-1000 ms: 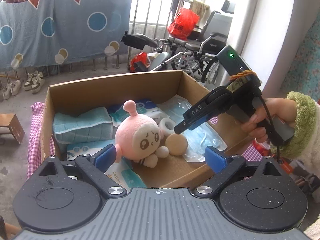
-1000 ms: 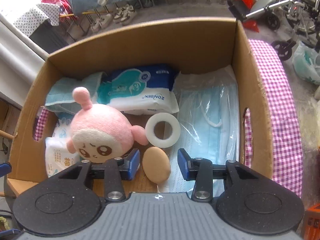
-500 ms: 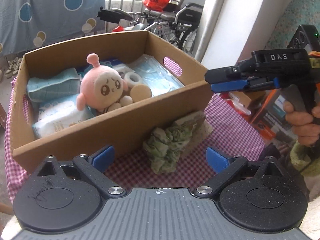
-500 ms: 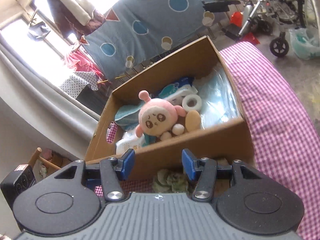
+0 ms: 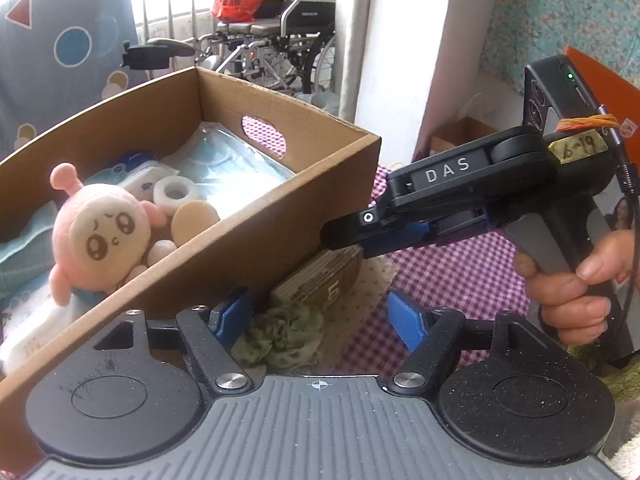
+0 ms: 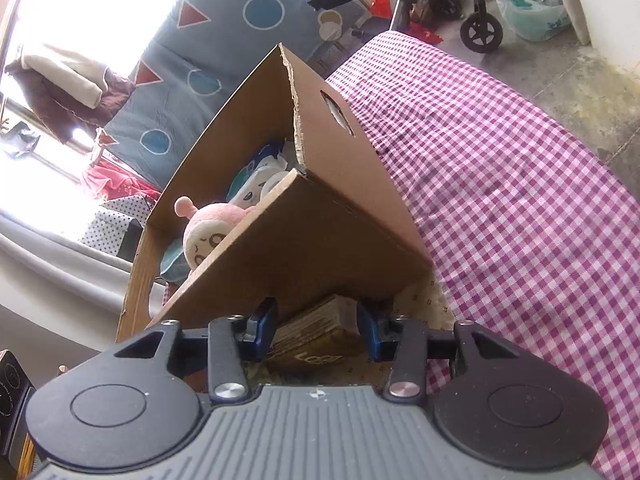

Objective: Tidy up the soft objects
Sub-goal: 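Move the right gripper to the gold tissue packet beside the box, then grasp the gold tissue packet with the right gripper and lift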

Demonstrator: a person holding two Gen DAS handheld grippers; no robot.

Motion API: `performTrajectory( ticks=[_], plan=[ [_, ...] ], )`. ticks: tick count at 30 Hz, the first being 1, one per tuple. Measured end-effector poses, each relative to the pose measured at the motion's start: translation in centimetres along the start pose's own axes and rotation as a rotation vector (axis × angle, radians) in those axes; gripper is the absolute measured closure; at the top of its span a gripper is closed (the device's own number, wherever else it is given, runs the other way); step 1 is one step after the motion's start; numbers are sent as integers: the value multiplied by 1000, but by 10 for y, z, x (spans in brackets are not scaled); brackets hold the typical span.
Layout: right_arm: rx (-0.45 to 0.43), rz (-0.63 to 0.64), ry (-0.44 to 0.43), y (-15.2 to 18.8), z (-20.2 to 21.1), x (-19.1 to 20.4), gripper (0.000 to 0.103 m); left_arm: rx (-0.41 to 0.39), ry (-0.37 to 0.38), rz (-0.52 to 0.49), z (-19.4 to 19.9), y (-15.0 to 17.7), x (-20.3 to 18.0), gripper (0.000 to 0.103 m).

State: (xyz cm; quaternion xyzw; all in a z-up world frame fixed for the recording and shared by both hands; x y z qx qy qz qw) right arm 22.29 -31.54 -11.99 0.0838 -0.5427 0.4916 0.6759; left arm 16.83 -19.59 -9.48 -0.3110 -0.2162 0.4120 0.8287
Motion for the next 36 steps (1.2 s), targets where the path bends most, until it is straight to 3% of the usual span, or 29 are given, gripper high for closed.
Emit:
performTrajectory(
  ticks=[7, 12, 18, 21, 23, 29, 36],
  plan=[
    [24, 9, -14, 4, -3, -12, 67, 101, -10, -21, -31, 6, -13, 29],
    [26, 2, -24, 10, 11, -17, 67, 117, 25, -49, -32, 11, -24, 26],
    [50, 17, 21, 22, 32, -23, 67, 159, 138, -117, -22, 28, -52, 25],
    [63, 33, 92, 32, 43, -30, 67, 182, 183, -136, -16, 39, -62, 24],
    [57, 40, 130, 34, 50, -35, 67, 186, 179, -143, -13, 44, -64, 24],
    [36, 45, 108, 25, 52, -29, 65, 204, 136, -94, -22, 43, -53, 26],
    [104, 105, 119, 15, 25, -28, 64, 201, 111, -83, -40, 34, -55, 29]
  ],
)
Point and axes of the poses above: each gripper's, at about its wrist camera, not at the fingertips, and z roughly against the way its jaws point, x to its left, y to its underside, the point moved 9 cm from there along -z, roughly the way its jaws point, and after that the axes turned 12 degrees about -y, right-handed, at the moved point
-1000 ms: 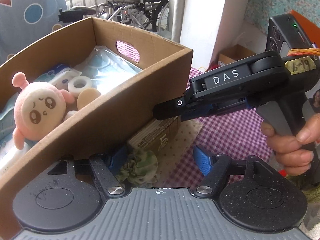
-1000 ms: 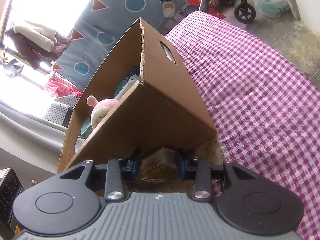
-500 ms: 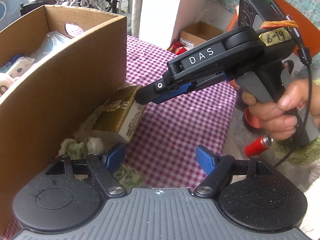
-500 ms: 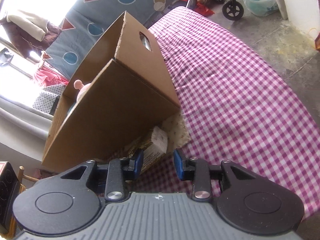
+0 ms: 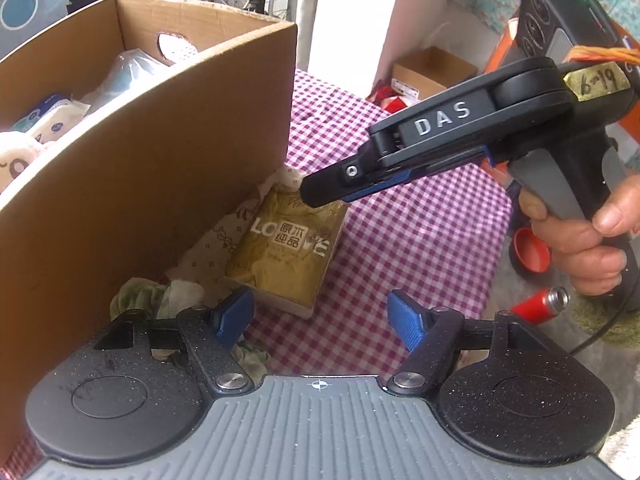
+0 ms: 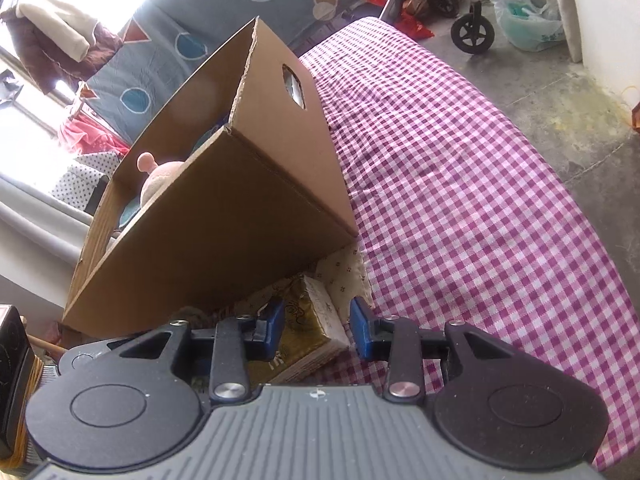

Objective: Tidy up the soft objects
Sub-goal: 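Grasp the gold tissue packet with the right gripper and lift, then carry the tissue packet into the box and open the right gripper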

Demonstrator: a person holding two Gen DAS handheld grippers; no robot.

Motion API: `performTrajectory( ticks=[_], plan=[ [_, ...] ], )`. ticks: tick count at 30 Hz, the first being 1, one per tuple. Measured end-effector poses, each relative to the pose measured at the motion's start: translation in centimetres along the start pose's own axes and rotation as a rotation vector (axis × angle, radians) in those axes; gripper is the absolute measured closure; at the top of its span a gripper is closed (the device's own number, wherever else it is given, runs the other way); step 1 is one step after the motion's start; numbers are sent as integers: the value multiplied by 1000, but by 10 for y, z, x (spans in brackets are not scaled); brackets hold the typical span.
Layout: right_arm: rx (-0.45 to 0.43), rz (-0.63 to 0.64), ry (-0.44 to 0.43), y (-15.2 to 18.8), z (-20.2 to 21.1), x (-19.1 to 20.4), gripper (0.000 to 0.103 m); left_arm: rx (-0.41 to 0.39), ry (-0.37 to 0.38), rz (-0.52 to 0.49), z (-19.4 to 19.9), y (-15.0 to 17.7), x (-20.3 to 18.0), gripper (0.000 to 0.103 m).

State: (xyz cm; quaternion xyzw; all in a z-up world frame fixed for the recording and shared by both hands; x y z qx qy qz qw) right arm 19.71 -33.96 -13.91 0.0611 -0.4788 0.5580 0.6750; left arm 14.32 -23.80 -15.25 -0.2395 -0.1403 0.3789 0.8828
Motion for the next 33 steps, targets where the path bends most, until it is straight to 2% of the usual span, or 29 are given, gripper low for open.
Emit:
performTrajectory(
  ticks=[3, 7, 15, 22, 26, 30, 33],
  plan=[
    [41, 6, -7, 2, -11, -1, 63, 17, 4, 2, -5, -1, 0, 29],
    [49, 46, 0, 5, -14, 6, 61, 23, 15, 13, -10, -2, 0, 27],
    [-36, 30, 8, 6, 19, 20, 65, 0, 71, 60, 5, -7, 1, 27],
    [-131, 116, 18, -2, 56, 67, 65, -134, 85, 87, 51, -17, 2, 27],
    [-167, 195, -7, -16, 65, 104, 65, -225, 83, 119, 84, -24, 13, 27],
    [-162, 288, -57, -34, 59, 145, 65, -310, 62, 183, 116, -33, 38, 26],
    [-119, 326, -111, -50, 38, 171, 65, -359, 25, 240, 135, -38, 61, 26]
  ],
)
Point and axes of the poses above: each gripper's, at about its wrist camera, not at the fingertips, and z roughly against the way its jaws point, x to its left, y to its underside, the point moved 9 cm from there along -z, roughly the way its jaws point, and after that the axes turned 12 degrees about -y, right-handed, at the moved point
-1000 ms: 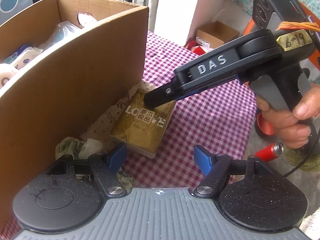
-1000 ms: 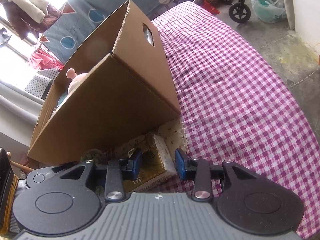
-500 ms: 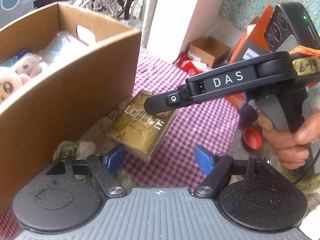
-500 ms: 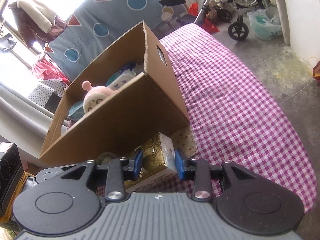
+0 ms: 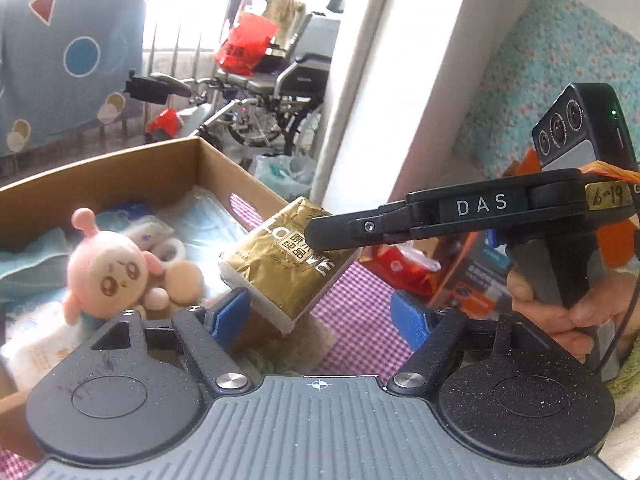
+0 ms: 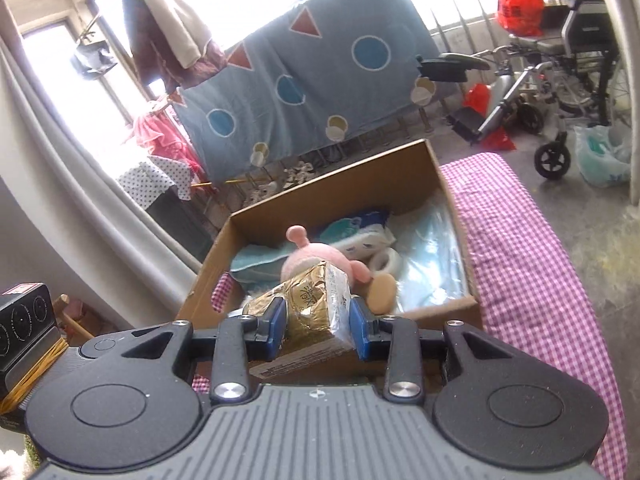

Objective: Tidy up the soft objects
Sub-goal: 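Carry the tissue packet into the box and open the right gripper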

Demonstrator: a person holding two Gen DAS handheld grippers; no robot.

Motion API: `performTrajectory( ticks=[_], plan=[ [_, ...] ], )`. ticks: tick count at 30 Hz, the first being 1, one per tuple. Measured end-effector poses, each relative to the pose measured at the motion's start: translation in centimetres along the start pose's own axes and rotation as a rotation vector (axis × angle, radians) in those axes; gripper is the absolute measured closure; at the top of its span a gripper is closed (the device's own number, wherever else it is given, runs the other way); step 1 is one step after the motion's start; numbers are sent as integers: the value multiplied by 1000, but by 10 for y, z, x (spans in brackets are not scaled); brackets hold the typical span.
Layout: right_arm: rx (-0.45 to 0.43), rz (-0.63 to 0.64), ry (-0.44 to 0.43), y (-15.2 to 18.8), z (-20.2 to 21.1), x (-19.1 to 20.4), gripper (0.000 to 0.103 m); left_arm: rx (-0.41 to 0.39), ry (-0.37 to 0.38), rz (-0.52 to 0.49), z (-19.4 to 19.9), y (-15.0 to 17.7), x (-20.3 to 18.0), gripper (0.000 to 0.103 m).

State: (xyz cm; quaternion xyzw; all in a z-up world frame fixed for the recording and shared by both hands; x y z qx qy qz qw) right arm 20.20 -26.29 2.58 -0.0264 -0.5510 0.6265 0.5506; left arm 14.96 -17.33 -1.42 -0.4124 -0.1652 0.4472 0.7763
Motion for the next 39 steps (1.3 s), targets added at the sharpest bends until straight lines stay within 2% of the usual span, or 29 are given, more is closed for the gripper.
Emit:
performTrajectory(
  ticks=[4, 9, 14, 16, 18, 19, 22, 30, 35, 39],
  plan=[
    [91, 0, -67, -18, -49, 6, 65, -14, -73, 58, 3, -20, 38, 26],
    [254, -93, -100, -19, -113, -14, 65, 69, -135, 142, -17, -17, 83, 26],
    [407, -217, -80, 0, -153, -39, 66, 183, -107, 230, -47, -1, 114, 25],
    [468, -263, -69, 8, -165, -48, 66, 240, -97, 262, -55, 8, 123, 14],
    [522, -286, -48, 15, -171, -55, 66, 265, -81, 291, -60, 11, 130, 12],
    [551, -292, -30, 18, -172, -59, 66, 265, -78, 292, -59, 11, 133, 9],
    [596, -291, 5, 19, -174, -65, 66, 260, -89, 276, -55, 12, 139, 7],
    [655, -271, 60, 4, -192, -67, 59, 185, -40, 311, -23, 4, 146, 3],
    [751, -267, 102, 16, -218, -72, 48, 141, -22, 313, -10, 1, 145, 1],
    [802, -286, 112, 29, -227, -72, 47, 127, -49, 287, -5, 6, 145, 1]
  ],
)
Point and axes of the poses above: each gripper's, at about its wrist camera, not at the fingertips, and z roughly against the way its jaws point, x to its left, y to its underside, the point moved 9 cm from there along -z, roughly the way its jaws point, and after that the axes turned 12 degrees about -y, right-handed, at the moved point
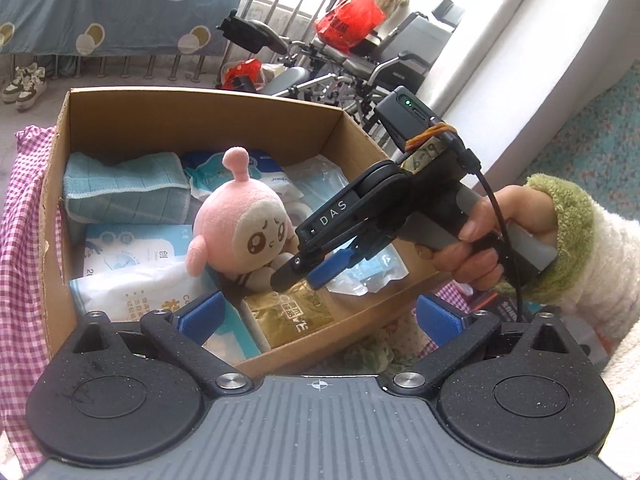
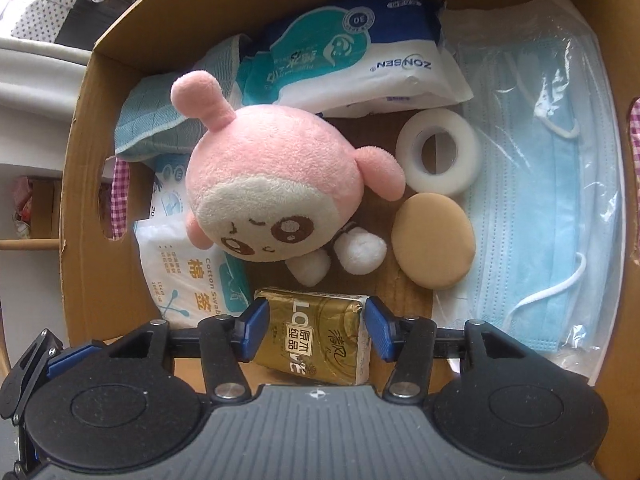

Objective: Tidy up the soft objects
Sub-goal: 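Carry the tissue packet into the box and open the right gripper, then move the right gripper to the green scrunchie and grasp it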

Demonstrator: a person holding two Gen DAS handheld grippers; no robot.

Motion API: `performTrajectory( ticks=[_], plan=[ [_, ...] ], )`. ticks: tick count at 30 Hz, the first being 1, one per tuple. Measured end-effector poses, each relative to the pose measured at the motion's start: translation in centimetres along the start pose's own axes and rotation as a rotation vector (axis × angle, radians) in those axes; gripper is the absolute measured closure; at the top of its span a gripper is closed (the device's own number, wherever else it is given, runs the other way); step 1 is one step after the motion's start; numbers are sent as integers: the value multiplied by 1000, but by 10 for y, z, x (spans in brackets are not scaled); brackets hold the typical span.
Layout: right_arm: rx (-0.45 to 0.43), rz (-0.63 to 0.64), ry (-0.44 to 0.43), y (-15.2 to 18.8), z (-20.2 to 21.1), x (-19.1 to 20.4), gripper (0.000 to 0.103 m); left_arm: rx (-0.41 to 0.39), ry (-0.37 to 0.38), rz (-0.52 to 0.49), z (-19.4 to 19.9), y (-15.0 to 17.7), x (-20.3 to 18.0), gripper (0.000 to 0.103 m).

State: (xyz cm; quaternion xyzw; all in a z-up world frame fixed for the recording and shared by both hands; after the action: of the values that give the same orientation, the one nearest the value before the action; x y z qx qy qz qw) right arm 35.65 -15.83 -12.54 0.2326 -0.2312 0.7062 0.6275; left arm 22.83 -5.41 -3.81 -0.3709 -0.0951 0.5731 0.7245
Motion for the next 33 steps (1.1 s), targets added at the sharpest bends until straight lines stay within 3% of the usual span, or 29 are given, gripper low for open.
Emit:
performTrajectory(
  ticks=[4, 9, 12, 14, 19, 24, 27, 33],
  plan=[
    [-35, 23, 9, 1, 7, 5, 47, -4, -14, -6, 1, 5, 1, 1],
    [-199, 54, 8, 12, 54, 12, 46, -30, -25, -10, 11, 7, -2, 1],
    [-331, 74, -71, 37, 94, 24, 46, -41, -11, -15, 20, 11, -9, 1],
    [-428, 88, -124, 62, 121, 28, 41, -45, 0, -19, 26, 15, -14, 1],
    [-560, 42, -210, 126, 148, 14, 38, -7, 14, -61, 30, 29, -29, 1],
    [-580, -60, -265, 166, 125, -16, 38, 121, 28, -150, 11, 57, -49, 1],
    [-563, -121, -276, 175, 103, -35, 38, 182, -22, -216, -11, 77, -57, 1],
    [-531, -119, -189, 176, 72, -56, 38, 190, -122, -408, -46, 104, -74, 1]
  ],
)
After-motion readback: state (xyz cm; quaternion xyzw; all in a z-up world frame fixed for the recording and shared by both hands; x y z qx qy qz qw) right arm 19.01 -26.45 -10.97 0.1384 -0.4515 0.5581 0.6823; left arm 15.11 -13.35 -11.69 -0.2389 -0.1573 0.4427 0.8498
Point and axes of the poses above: each gripper's, at about its wrist camera, not at the fingertips, and z roughly against the way its jaws point, x to its left, y to its underside, the point moved 9 cm from there along -z, roughly the way its jaws point, and after that the axes turned 12 degrees about -y, right-handed, at the moved point
